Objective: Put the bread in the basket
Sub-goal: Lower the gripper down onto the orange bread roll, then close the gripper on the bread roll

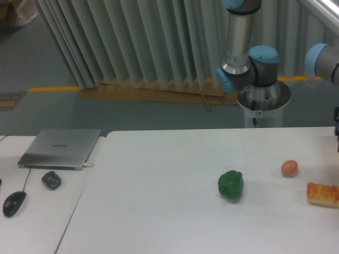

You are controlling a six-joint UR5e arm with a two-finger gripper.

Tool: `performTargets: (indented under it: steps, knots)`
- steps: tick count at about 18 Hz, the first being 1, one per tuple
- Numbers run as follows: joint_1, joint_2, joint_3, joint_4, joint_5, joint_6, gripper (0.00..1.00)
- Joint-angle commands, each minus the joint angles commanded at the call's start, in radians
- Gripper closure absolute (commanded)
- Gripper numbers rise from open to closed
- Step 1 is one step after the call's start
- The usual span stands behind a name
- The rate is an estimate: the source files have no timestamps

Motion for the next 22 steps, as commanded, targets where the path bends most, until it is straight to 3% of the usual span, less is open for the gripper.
performTargets:
  steps: [4,7,12,22]
  knots:
    - [-0.040,-0.029,-0.014,0.014,0.014,0.009,0.00]
    - [-0.094,-0.057,-0.031,0.020,0.092,0.010,0.00]
    - [-0.123,-0.092,-0.048,0.020,0.202,0.070,0.00]
    - [-0.149,-0.155,-0.049,0.069,0.210,0.084,0.00]
